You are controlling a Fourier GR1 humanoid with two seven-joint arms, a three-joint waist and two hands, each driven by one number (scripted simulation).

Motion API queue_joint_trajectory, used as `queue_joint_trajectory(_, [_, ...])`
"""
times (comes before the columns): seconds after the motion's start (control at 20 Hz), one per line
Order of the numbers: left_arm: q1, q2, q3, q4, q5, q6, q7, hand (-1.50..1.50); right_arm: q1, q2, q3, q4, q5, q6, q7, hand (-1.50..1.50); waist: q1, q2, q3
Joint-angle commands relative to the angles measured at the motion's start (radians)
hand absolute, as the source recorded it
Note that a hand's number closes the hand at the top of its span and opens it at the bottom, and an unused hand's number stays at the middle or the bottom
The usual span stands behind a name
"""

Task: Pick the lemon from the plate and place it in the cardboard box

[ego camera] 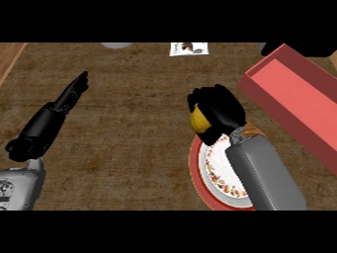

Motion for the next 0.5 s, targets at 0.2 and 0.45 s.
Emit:
queue_joint_trajectory(0.2, [0.008, 0.013, 0.025, -0.018, 0.006, -0.007, 0.009, 0.0, -0.147, 0.019, -0.116, -0.121, -0.055, 0.008, 0.203, 1.5, -0.014, -0.006, 0.0])
queue_joint_trajectory(0.45, [0.043, 0.006, 0.022, 0.009, 0.005, -0.011, -0.028, 0.0, -0.174, 0.02, -0.256, -0.2, -0.109, -0.039, 0.389, 1.5, -0.021, -0.006, 0.0])
